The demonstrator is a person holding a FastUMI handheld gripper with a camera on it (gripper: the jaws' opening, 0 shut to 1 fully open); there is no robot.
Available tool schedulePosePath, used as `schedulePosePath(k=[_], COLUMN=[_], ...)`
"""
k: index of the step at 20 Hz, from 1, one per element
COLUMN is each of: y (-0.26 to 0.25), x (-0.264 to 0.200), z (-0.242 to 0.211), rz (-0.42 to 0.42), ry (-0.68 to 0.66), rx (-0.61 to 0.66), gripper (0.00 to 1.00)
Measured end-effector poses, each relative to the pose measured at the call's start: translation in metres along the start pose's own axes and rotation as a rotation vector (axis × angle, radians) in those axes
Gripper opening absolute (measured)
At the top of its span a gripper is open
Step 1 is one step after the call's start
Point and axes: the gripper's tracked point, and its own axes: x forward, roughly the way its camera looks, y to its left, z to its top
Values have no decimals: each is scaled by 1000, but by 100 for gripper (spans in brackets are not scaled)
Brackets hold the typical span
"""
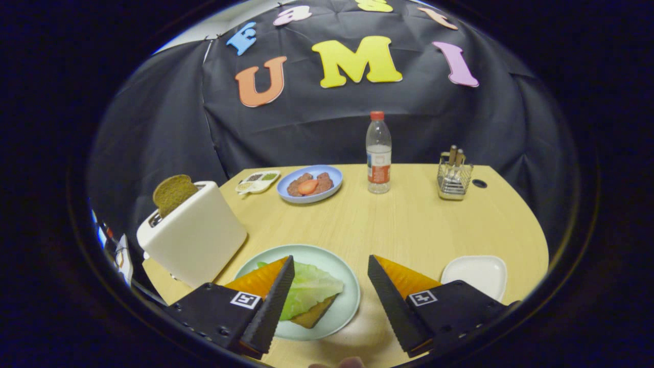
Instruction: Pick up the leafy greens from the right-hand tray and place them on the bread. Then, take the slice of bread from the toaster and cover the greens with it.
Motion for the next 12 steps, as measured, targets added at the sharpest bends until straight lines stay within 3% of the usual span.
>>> schedulePosePath(k=[3,7,12], y=[-2,3,37], x=[-41,-92,-135], z=[33,62,88], rz=[-16,-57,-50], ry=[-91,-146,-201], rx=[-79,-143,-137], gripper=[96,96,96])
